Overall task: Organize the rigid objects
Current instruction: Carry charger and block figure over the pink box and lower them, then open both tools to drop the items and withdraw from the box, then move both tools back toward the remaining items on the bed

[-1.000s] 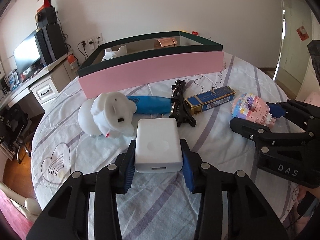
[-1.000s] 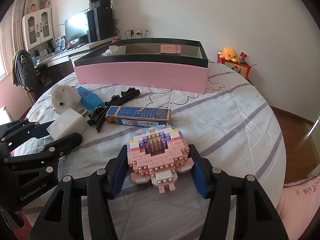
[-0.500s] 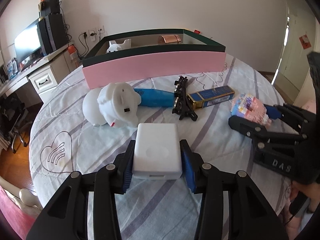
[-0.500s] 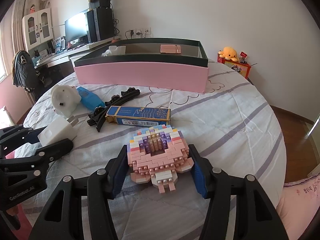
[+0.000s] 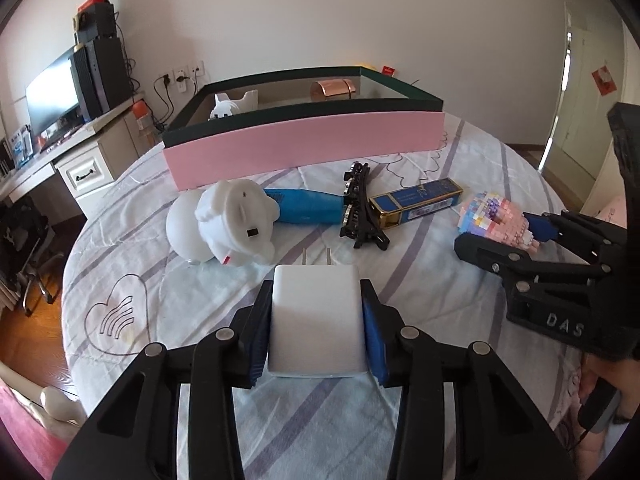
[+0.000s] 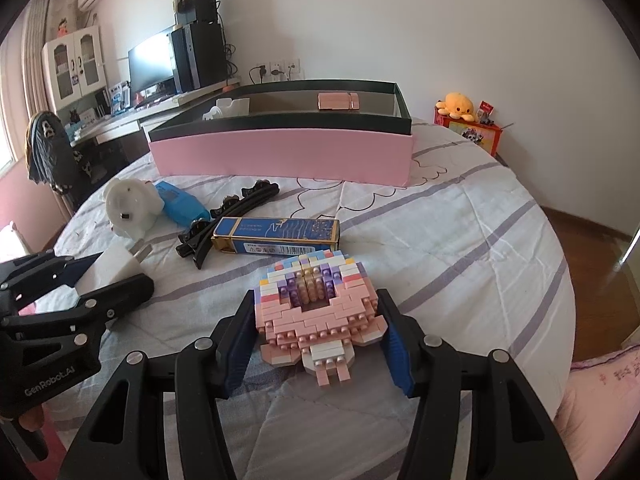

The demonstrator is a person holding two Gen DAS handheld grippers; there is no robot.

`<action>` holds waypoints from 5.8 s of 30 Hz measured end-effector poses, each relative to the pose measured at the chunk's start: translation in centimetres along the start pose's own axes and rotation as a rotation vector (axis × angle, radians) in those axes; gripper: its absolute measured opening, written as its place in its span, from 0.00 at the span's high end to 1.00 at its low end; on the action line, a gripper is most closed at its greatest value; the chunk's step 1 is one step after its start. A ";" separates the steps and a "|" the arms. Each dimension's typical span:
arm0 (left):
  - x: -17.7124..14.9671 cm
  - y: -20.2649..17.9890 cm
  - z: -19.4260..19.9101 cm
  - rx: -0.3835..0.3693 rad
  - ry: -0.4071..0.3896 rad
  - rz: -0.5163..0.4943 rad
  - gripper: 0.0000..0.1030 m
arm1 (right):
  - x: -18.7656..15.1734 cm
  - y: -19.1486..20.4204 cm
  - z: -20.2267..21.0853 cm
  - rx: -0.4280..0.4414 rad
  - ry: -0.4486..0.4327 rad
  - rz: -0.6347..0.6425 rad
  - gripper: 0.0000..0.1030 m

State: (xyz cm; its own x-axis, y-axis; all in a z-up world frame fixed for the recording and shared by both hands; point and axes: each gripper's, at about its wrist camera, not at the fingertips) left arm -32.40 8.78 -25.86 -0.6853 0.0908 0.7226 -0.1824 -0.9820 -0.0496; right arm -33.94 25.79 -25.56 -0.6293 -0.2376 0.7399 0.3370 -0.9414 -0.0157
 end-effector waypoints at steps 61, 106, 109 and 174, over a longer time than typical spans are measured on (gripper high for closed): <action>18.2 2.8 -8.6 0.100 -0.147 -0.108 0.61 | 15.9 -4.3 -7.2 0.052 -0.073 0.123 0.44; 15.3 7.0 -1.0 0.158 -0.256 0.026 0.00 | 17.0 -4.0 -7.0 -0.058 -0.060 0.135 0.28; 14.2 7.0 1.1 0.169 -0.278 0.043 0.00 | 16.7 -2.8 -3.4 -0.055 -0.128 0.136 0.21; 1.7 6.4 9.0 0.211 -0.217 0.047 0.00 | 1.7 3.0 3.6 -0.128 -0.001 0.019 0.00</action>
State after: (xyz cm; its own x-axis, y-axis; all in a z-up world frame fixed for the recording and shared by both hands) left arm -28.37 1.15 -18.72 -0.5185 0.0289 0.8546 0.0125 -0.9991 0.0414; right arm -31.45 23.40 -21.91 -0.6229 -0.2552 0.7395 0.2563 -0.9597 -0.1153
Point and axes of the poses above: each gripper's, at about its wrist camera, not at the fingertips, and z roughly against the way its jaws point, y to its left, x to its top, and after that the axes turned 7 degrees about z, right-handed
